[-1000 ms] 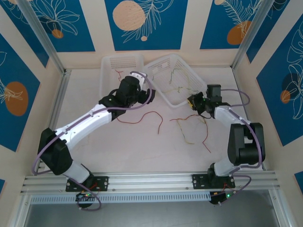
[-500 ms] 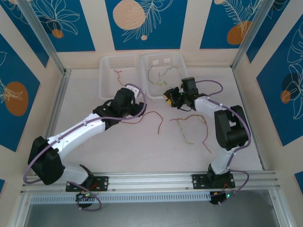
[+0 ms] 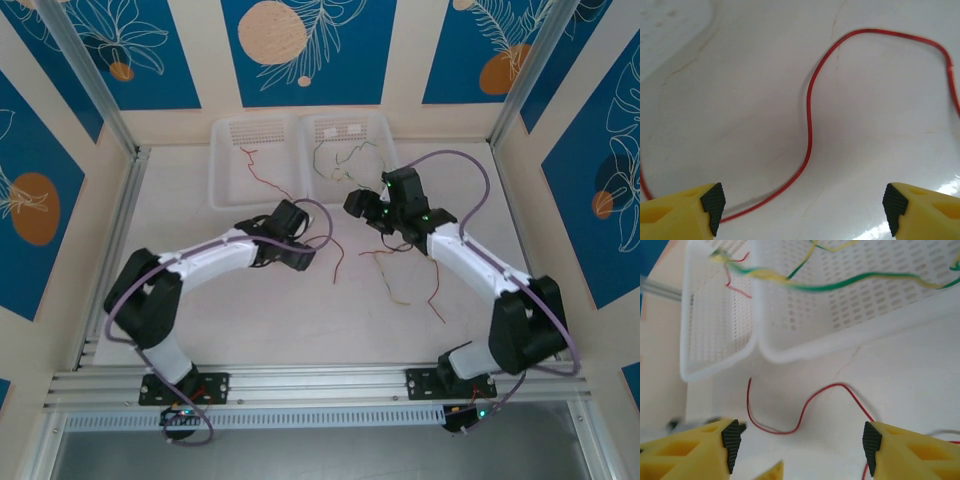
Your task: Untangle the cables
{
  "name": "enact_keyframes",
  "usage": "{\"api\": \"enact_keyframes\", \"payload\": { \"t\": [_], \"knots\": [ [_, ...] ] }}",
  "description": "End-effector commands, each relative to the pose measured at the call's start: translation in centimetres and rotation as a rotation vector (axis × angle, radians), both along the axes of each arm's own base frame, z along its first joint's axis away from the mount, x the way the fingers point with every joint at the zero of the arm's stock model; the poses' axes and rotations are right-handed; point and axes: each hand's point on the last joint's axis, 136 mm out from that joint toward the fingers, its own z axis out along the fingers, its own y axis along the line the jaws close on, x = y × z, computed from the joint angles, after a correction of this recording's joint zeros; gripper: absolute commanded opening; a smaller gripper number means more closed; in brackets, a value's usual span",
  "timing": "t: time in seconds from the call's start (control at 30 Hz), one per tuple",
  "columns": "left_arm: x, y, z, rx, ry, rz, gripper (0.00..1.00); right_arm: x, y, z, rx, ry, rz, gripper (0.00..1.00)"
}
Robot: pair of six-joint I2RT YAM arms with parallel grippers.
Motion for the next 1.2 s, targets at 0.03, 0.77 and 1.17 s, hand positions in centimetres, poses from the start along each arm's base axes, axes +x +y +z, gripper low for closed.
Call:
{"api": "enact_keyframes", "payload": {
  "t": [0.03, 0.77, 1.17],
  "knots": [
    [1.0, -1.1, -2.2, 0.078, 0.049, -0.055, 0.86, -1.1, -1.7, 0.5, -0.1, -0.174, 0.022, 0.7],
    [-3.1, 0.2, -5.5, -0.02, 0.326, 0.102, 0.0, -8.3, -6.5, 10.4, -0.164, -0.701, -0.098, 0.69],
    [1.3, 1.0, 9.3, -0.242, 0.014, 0.166, 0.0, -8.2, -6.6, 10.1, -0.145, -0.697, -0.118, 0.69]
  ]
}}
